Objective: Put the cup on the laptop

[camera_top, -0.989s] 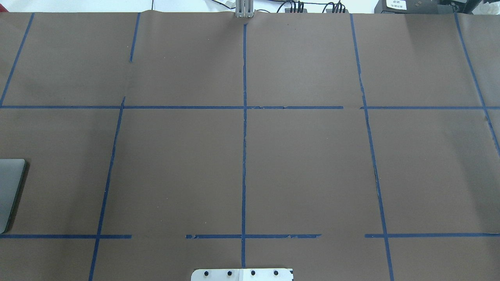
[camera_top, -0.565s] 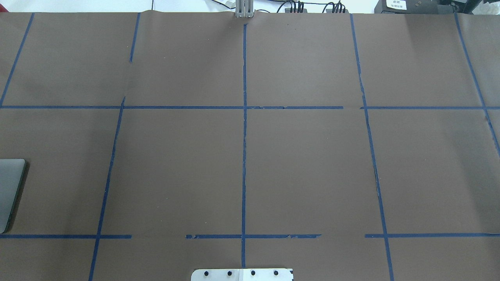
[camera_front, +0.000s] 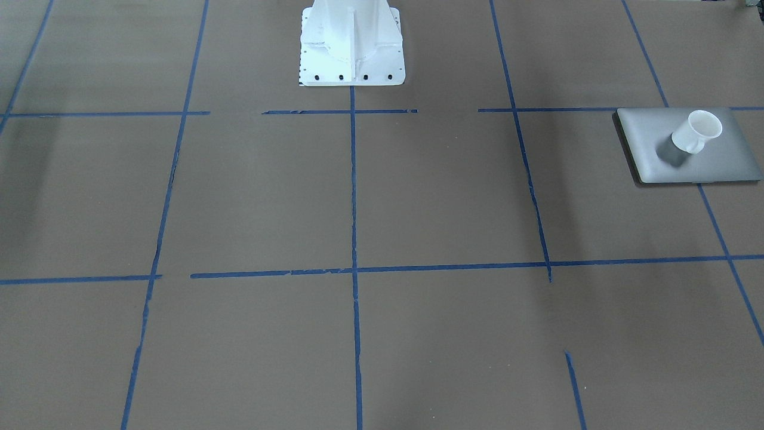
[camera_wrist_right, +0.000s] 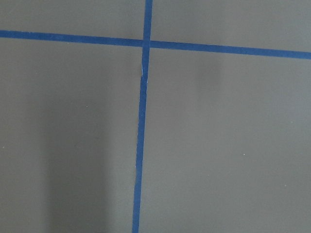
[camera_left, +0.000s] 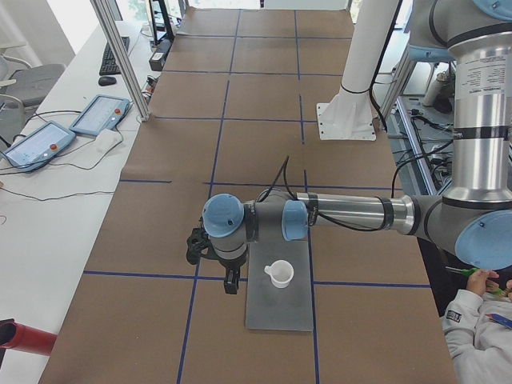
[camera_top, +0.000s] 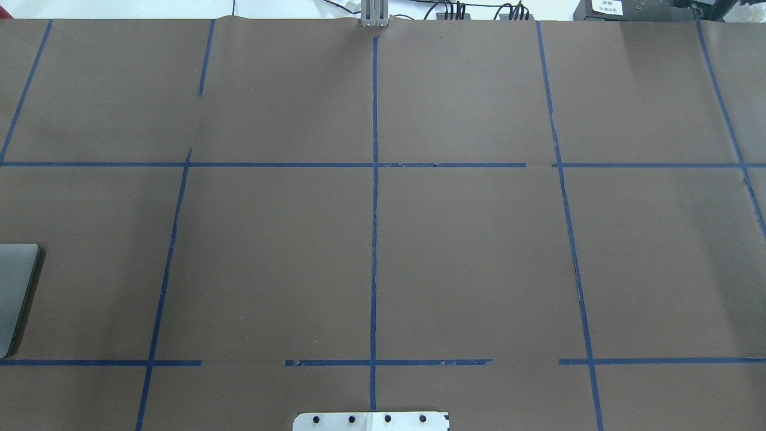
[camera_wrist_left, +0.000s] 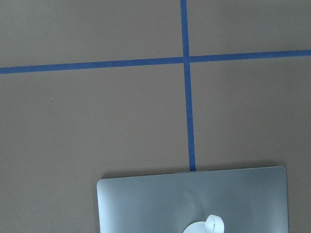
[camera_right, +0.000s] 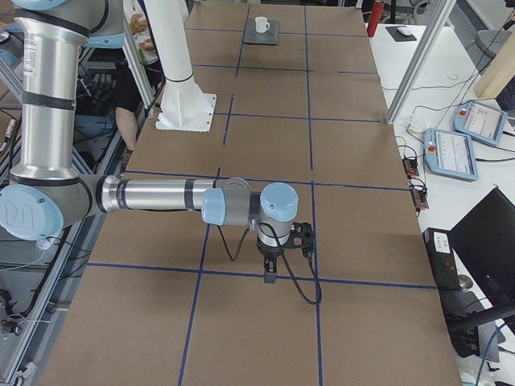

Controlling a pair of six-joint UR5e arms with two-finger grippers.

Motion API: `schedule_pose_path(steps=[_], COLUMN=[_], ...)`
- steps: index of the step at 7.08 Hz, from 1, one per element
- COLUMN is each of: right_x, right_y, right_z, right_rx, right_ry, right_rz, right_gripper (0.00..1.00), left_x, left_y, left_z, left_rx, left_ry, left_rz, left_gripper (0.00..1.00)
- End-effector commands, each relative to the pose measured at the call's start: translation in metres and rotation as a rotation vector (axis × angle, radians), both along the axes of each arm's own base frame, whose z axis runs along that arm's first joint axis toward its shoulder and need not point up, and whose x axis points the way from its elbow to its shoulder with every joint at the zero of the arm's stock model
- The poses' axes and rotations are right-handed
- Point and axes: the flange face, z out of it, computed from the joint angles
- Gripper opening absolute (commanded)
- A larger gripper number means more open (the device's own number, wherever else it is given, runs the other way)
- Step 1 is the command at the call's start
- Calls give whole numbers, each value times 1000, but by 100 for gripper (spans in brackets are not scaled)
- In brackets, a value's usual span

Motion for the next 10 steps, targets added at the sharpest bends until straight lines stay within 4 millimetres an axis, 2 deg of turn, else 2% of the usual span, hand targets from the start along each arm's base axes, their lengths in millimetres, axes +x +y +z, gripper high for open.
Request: schedule_pose_path(steps=[1,8,10], right_x=[0,0,0], right_y=[0,-1,0], right_z=[0,-1,0], right_rx=[0,1,0], right_ry=[0,0,0], right_rz=[0,0,0], right_gripper=[100,100,100], left_x=[0,1,2], left_y=[1,8,2], left_z=[1,8,3], left_rx=[-3,-17,-1], left_ry=[1,3,2], left_rz=[0,1,5], left_gripper=[100,100,100])
